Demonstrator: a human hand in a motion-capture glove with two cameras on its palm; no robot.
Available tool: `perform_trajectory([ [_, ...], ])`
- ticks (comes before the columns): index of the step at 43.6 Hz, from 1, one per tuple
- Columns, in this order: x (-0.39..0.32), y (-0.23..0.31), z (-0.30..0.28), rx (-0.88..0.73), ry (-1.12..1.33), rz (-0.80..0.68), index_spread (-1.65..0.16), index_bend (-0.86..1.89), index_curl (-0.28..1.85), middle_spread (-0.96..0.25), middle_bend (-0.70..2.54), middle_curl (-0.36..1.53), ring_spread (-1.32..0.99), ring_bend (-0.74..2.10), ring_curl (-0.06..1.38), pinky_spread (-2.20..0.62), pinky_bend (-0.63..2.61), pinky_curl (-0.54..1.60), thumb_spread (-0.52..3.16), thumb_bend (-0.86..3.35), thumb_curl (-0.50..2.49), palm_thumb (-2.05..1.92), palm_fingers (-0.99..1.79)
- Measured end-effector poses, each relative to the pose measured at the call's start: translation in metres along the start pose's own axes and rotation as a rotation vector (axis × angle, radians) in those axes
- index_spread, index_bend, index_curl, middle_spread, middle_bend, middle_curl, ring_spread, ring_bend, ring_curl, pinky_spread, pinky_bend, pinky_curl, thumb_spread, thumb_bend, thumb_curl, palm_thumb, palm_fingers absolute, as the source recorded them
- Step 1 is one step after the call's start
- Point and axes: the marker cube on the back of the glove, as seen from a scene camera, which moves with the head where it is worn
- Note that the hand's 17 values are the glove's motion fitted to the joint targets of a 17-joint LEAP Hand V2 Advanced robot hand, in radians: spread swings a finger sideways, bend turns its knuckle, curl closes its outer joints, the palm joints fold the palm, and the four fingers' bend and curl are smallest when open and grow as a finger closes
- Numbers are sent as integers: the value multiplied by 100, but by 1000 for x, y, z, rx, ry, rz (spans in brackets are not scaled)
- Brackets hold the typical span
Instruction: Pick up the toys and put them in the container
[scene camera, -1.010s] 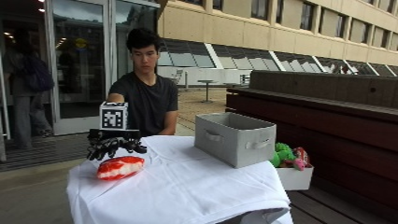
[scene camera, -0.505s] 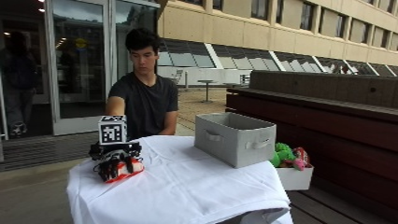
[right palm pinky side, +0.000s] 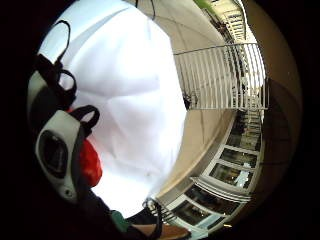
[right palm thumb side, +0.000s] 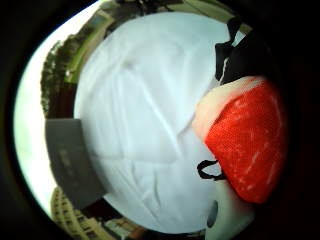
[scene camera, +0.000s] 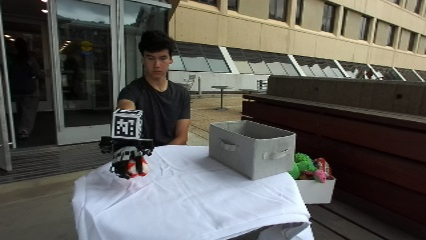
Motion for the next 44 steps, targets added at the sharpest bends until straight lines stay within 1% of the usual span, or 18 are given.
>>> perform_trajectory([
  [2,1,4,-14,9,-2,3,-26,61,42,-33,90,61,-42,110,44,-55,74,25,86,62,65,106,133],
  [4,2,7,-31,26,-6,-8,-26,56,42,-33,85,60,-42,112,45,-53,77,28,71,44,63,85,120],
  [6,2,9,-51,69,-16,-33,-27,53,42,-34,80,59,-42,112,45,-52,82,29,65,38,63,79,115],
  [9,-1,14,-87,146,-28,-80,-29,45,41,-36,70,56,-42,109,44,-51,92,34,63,31,64,71,101],
  [12,-10,20,-122,222,-43,-83,-30,38,41,-37,64,55,-43,107,44,-50,98,36,62,27,65,68,95],
  [19,-51,46,-199,297,-77,-71,-34,28,41,-40,56,54,-45,105,43,-48,100,38,61,24,69,67,94],
  [25,-89,60,-238,364,-88,-129,-36,22,41,-42,51,54,-45,102,43,-47,100,38,61,22,72,67,96],
  [29,-132,82,-268,387,-102,-197,-38,18,42,-42,48,54,-45,101,43,-47,98,38,62,20,74,68,97],
  [35,-195,119,-296,430,-95,-288,-38,16,43,-44,44,54,-46,99,43,-47,98,38,63,19,77,69,97],
  [44,-267,163,-317,451,-116,-400,-39,15,43,-45,41,56,-46,97,43,-47,96,38,64,16,81,69,98],
])
